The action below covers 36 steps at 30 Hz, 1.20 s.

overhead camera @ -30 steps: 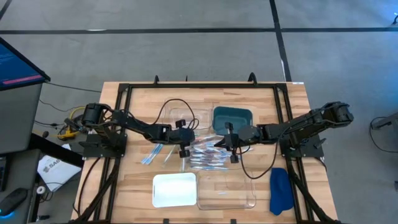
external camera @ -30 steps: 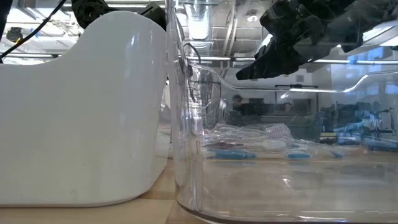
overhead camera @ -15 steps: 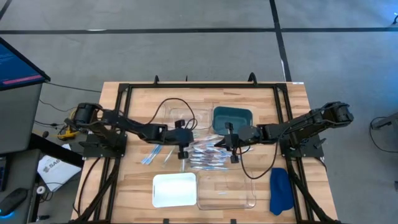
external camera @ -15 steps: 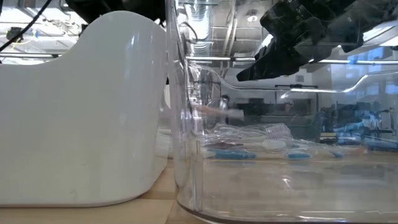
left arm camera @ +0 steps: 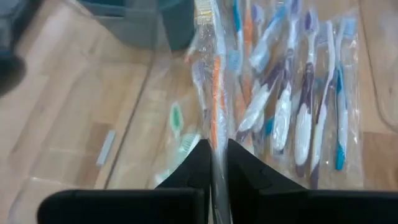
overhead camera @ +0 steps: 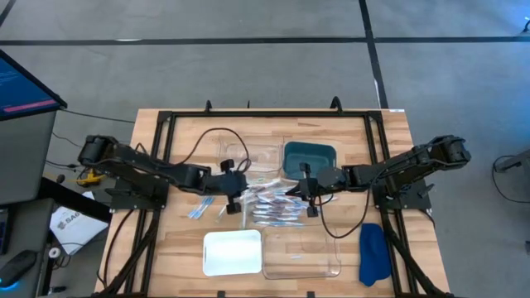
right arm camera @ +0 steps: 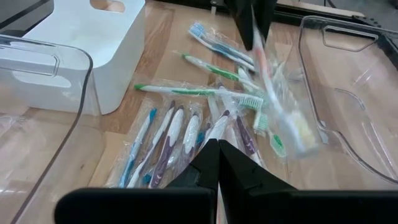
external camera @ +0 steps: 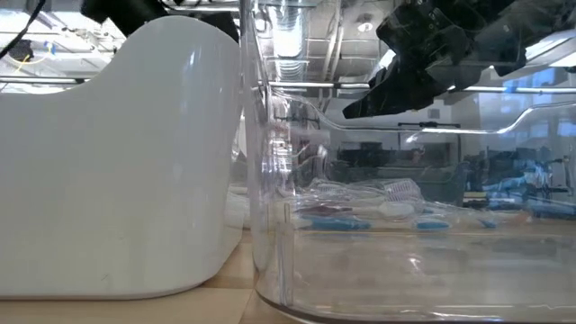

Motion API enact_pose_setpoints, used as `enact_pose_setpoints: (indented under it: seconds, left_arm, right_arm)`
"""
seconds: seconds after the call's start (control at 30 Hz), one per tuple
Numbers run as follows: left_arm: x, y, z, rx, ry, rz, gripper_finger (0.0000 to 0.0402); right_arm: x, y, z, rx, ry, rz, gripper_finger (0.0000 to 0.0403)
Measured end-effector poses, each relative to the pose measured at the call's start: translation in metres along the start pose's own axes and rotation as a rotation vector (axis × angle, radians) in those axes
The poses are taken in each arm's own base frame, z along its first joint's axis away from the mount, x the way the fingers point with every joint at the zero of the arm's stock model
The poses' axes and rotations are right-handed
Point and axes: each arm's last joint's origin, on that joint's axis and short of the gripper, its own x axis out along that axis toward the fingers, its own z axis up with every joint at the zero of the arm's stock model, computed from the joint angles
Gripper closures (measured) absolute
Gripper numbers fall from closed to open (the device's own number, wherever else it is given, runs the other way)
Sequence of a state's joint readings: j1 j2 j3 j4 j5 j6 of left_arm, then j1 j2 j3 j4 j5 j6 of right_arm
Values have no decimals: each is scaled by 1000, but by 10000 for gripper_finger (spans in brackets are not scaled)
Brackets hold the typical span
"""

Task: Pick & Place Toothbrushes
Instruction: Put the orange toothbrush into the white bin

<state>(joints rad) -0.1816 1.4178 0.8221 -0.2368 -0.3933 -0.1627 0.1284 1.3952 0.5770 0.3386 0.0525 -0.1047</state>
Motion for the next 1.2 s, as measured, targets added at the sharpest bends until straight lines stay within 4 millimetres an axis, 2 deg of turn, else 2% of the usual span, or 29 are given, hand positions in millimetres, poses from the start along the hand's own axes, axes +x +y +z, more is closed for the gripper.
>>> enact_pose_setpoints:
  seconds: [0.23,0.9,1.0,1.2]
  left_arm:
    - [-21,-9,3,19,-60,-2,384]
    - [-23,-10,7,-120,-117,36,384]
    - [-27,-18,5,-147,-123,9,384]
    - [-43,-47,4,-193,-192,-85,384]
  right_arm:
    - [0,0,0,0,2,0,403]
    - [0,0,-1,0,11,1,403]
    - [0,0,-1,14,14,1,403]
    - [0,2,-1,72,9,8,403]
